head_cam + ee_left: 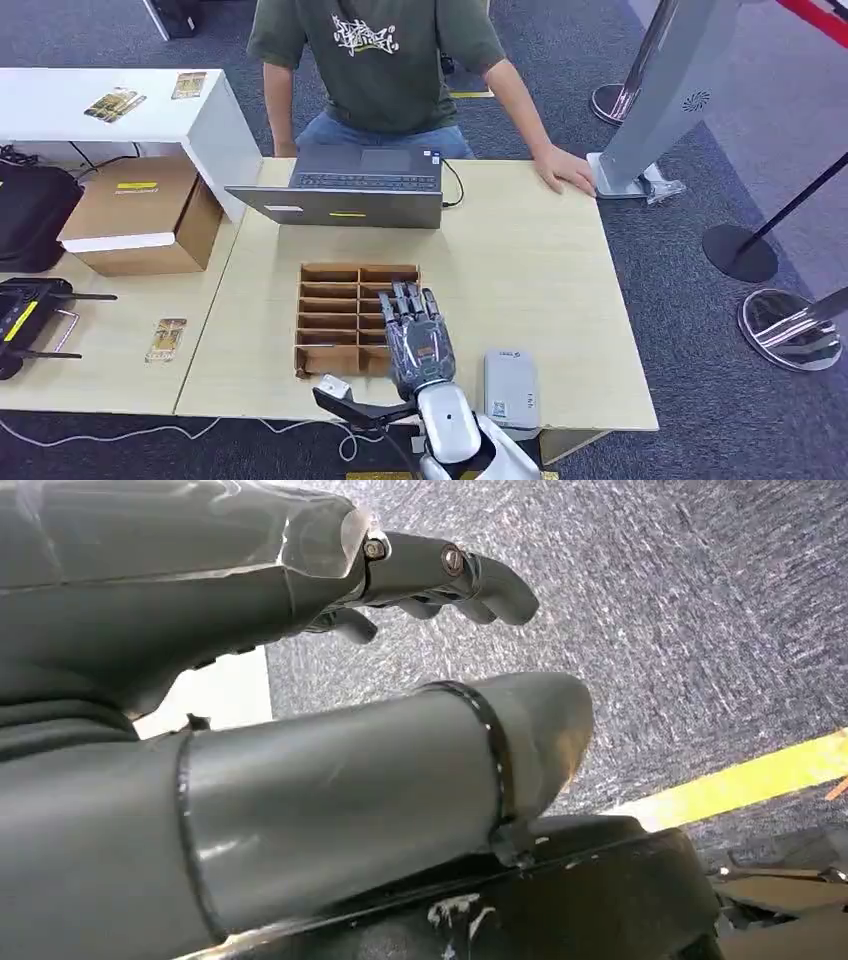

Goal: Pass the card to the sensor for recognition and then transmit it.

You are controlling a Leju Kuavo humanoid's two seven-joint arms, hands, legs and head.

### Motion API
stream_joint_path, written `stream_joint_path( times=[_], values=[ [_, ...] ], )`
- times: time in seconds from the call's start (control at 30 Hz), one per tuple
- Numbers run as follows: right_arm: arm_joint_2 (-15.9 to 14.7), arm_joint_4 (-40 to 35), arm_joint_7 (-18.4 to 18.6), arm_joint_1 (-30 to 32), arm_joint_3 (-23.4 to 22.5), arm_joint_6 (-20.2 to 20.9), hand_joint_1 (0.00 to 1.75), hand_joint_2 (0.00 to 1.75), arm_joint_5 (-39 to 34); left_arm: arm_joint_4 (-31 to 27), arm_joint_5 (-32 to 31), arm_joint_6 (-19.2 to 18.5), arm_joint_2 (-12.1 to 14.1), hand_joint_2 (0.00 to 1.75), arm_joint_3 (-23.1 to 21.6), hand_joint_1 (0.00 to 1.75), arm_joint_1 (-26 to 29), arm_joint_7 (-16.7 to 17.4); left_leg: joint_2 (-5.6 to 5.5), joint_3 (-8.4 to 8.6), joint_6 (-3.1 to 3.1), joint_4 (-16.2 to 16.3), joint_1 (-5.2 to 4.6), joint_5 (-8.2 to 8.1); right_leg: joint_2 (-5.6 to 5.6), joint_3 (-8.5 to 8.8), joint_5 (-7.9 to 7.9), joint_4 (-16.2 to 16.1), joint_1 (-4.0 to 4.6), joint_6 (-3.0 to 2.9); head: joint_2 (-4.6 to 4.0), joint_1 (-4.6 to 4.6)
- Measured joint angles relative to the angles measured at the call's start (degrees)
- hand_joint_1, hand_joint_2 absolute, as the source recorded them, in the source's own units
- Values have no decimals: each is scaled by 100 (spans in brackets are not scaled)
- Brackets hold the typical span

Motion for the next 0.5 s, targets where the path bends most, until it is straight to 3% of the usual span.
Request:
stream_joint_path(
  times=[0.5],
  values=[
    [24,367,77,-109,-22,-22,0,175,-31,0,-2,11,2,0,-77,0,-15,15,0,0,0,0,0,0,0,-1,0,0,0,0,0,0]
  ],
)
